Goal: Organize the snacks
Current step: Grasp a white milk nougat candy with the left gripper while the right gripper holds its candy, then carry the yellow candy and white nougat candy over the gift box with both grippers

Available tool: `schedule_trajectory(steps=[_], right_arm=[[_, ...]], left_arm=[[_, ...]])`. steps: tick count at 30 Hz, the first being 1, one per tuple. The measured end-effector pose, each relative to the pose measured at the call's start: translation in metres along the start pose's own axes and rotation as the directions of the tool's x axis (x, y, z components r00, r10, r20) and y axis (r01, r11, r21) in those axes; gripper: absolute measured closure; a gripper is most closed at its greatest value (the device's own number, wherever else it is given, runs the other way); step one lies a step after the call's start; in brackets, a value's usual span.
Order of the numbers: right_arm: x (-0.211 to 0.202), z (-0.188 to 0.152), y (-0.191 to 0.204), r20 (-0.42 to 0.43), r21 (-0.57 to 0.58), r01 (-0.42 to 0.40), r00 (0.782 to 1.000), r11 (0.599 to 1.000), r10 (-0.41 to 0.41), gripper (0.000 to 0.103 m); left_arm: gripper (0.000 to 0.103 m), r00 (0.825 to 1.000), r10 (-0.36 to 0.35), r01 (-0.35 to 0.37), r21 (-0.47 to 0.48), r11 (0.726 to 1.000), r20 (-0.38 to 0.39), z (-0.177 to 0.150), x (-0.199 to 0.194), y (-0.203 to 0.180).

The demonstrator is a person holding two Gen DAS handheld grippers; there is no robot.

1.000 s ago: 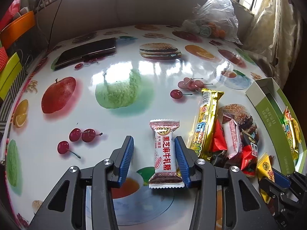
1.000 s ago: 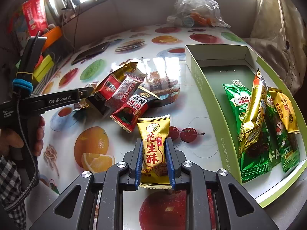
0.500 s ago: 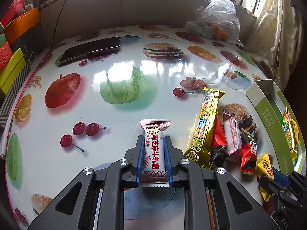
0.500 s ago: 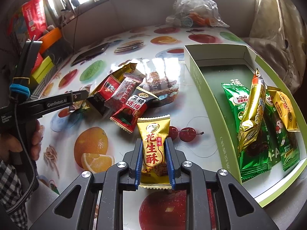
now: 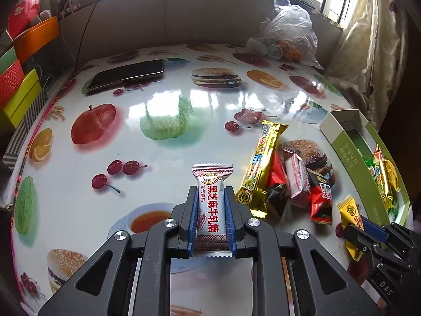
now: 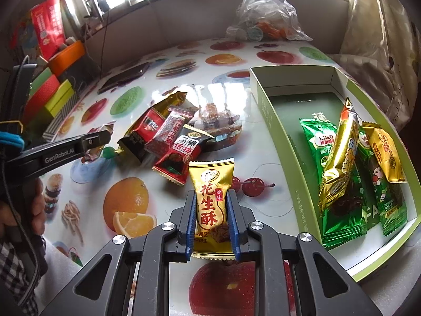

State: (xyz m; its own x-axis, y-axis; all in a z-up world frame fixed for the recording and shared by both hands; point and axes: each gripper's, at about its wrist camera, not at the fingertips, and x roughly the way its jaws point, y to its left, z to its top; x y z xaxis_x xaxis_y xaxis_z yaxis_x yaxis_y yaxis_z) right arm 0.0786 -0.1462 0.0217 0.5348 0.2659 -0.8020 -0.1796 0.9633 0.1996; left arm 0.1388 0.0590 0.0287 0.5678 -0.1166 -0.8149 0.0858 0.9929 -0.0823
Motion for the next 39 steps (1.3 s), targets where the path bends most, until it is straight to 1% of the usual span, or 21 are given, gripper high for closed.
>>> schedule_trajectory(steps=[21,39], right_arm=[[-0.035,0.005,0.005,0.078,-0.020,-0.013,0.997,1.000,0.014,0.082],[-0.059,0.010,-0.012,0.125,0.021,0.008,0.992,1.000,-0.011,0.082]], left_arm=[[0.083,0.997,-0.024,0.022,0.025,0.999,0.068,-0.009,-0.051,-0.020],[0.083,0.992,-0.080,0.073,0.078,0.994,0.093,-0.007,-0.068,-0.053]])
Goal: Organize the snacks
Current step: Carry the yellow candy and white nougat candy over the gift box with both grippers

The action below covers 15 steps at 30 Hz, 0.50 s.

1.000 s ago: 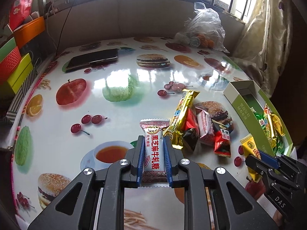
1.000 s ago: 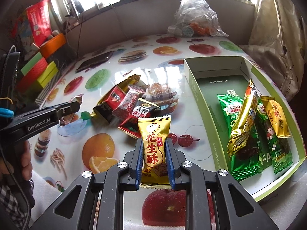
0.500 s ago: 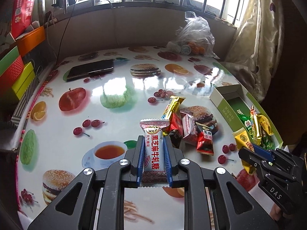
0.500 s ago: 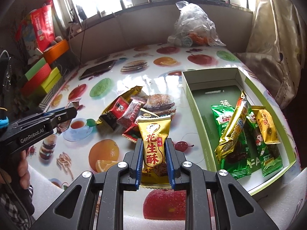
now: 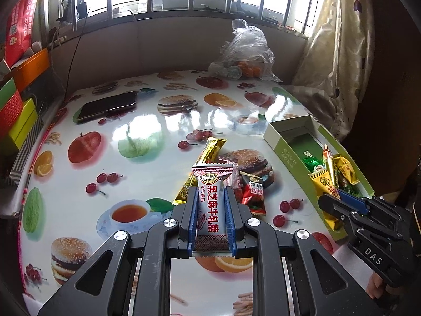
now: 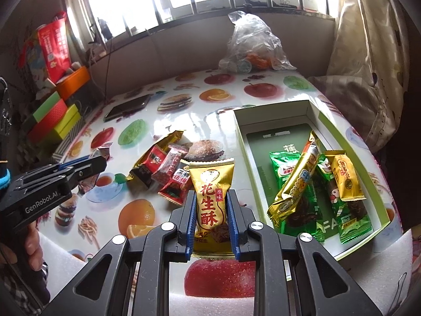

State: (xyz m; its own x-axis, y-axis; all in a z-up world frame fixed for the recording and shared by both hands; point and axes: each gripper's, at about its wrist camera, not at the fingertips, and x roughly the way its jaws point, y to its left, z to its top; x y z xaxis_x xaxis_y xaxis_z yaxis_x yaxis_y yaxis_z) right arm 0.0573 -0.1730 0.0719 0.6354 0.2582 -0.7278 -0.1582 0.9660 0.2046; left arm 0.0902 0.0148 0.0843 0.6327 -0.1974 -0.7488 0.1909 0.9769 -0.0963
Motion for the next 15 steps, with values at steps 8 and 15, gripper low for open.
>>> schedule_trajectory(steps=[8,15], right_arm=[[-0.011,0.004,-0.013,0.024,0.021,0.018,1.000,1.000,-0.019,0.082],[-0.022,0.007,-0.031,0.047,0.046,0.050,0.998,0.998,-0.052,0.082]], left_arm=[[0.083,0.999,-0.034,0.034,0.018,0.999,0.008,0.005,-0.002,-0.018],[0.083,0.997,-0.076,0.075,0.052,0.996,0.012,0.010,-0.002,-0.041]])
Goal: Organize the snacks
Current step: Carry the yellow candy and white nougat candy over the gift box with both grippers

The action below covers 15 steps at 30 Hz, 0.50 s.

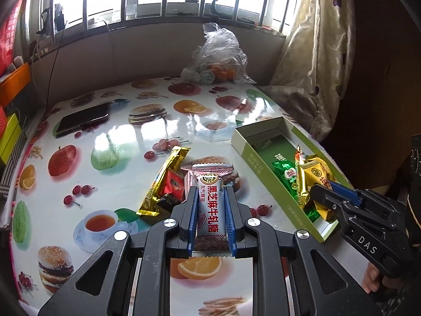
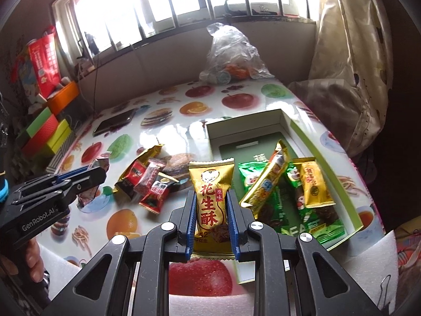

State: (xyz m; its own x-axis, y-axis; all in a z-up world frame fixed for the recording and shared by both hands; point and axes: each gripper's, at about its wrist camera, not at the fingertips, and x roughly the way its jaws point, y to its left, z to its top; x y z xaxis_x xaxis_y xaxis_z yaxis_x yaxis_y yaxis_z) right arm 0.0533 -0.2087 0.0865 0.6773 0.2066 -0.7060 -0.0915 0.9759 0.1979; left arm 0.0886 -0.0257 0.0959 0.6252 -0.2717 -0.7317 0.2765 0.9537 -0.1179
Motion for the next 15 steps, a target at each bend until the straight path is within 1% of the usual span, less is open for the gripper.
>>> schedule_trajectory(steps=[9,13,15], right_arm=[[-0.012,0.007,-0.026,0.026,0.039,0.039,0.999,0.998,-0.040,0.082],[-0.017,0.011,-0.039,0.033,0.049,0.060,0.998,0.997,-0.061,0.082],[-0.018,0.013,-0.048,0.029,0.068,0.056,0.998,0.996,-0.058,0.082]], left_arm=[[0.083,0.999,-0.046,0.047,0.040,0.998,-0.003,0.011,0.005,-0.026],[0.083,0.997,-0.078,0.078,0.046,0.996,-0.006,0.015,0.011,-0.038],[0.083,0.996,-0.093,0.094,0.047,0.995,-0.014,0.017,0.015,-0.044]])
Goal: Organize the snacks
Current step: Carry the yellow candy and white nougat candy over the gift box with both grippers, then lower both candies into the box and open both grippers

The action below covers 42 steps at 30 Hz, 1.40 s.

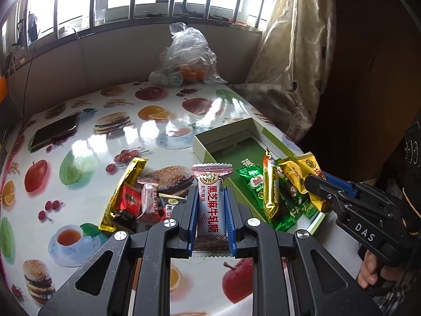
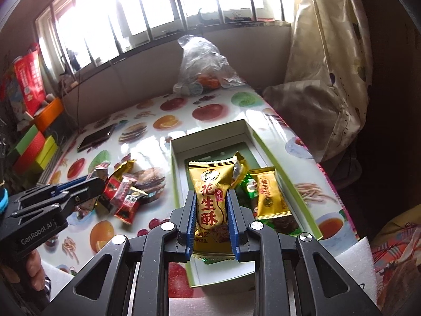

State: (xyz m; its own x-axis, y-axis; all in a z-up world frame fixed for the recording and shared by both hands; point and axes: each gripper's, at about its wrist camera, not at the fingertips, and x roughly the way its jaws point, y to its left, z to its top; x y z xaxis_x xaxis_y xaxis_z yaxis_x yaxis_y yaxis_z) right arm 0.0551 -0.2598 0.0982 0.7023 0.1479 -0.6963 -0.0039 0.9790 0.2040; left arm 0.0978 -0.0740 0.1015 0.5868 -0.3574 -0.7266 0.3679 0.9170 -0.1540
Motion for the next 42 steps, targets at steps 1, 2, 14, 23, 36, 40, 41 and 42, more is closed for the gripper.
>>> schedule_trajectory(steps=[1,2,14,23,36,40,41,42], right_arm=[[0.000,0.001,-0.003,0.001,0.004,0.004,1.000,1.000,-0.004,0.082],[0.001,0.002,-0.006,0.003,0.007,0.013,1.000,1.000,-0.013,0.082],[0.017,0.012,-0.042,-0.023,0.058,0.054,0.998,0.997,-0.053,0.082],[0.035,0.015,-0.059,-0.051,0.061,0.073,0.996,0.995,-0.069,0.082],[0.064,0.017,-0.062,-0.090,0.042,0.060,0.994,0.997,-0.056,0.082],[0.069,0.020,-0.060,-0.092,0.029,0.053,0.994,0.998,-0.050,0.082],[0.071,0.021,-0.060,-0.092,0.025,0.052,0.995,0.998,-0.050,0.082],[0.072,0.021,-0.059,-0.093,0.021,0.051,0.994,0.998,-0.049,0.082]], left_arm=[[0.083,1.000,-0.007,0.007,0.004,1.000,-0.001,0.001,0.002,-0.003],[0.083,1.000,-0.014,0.015,0.005,1.000,-0.002,0.001,0.004,-0.006],[0.083,0.996,-0.074,0.075,0.027,0.997,-0.045,0.016,0.043,-0.036],[0.083,0.993,-0.071,0.075,0.040,0.996,-0.089,0.022,0.074,-0.045],[0.083,0.987,-0.079,0.082,0.016,0.997,-0.137,0.022,0.106,-0.053],[0.083,0.985,-0.084,0.086,0.009,0.996,-0.152,0.021,0.114,-0.054],[0.083,0.984,-0.082,0.083,0.002,0.997,-0.157,0.021,0.115,-0.053],[0.083,0.984,-0.083,0.083,-0.004,0.997,-0.157,0.021,0.116,-0.052]])
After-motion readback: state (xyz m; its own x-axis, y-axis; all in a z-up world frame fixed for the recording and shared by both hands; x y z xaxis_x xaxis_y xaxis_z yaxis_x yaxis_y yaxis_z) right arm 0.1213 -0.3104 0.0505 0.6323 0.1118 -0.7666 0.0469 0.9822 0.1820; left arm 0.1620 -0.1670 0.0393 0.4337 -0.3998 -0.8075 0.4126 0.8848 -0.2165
